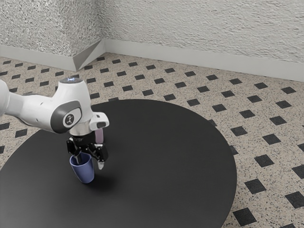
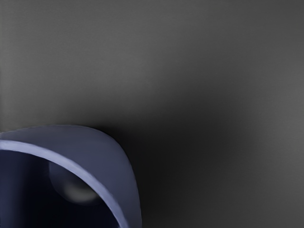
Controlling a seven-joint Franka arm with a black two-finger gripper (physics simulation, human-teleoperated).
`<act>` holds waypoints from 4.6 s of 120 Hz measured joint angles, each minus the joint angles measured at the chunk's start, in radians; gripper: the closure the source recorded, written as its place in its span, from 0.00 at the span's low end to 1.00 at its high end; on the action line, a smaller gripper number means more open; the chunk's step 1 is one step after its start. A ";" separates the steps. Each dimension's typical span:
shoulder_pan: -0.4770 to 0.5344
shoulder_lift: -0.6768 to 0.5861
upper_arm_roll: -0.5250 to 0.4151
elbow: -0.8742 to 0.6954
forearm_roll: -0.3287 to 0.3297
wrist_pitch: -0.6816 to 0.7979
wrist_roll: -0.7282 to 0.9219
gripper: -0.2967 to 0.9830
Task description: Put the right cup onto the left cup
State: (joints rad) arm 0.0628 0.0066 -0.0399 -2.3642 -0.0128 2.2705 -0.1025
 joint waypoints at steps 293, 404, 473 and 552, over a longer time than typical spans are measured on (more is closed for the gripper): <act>0.013 0.162 0.023 0.610 0.117 -0.409 -0.032 0.83; 0.063 0.375 0.025 0.892 0.118 -0.469 0.037 0.83; 0.080 0.417 0.025 0.910 0.117 -0.477 0.068 0.83; 0.083 0.462 0.025 0.911 0.115 -0.466 0.081 0.83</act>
State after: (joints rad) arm 0.1461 0.4687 -0.0154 -1.4532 0.1025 1.8047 -0.0218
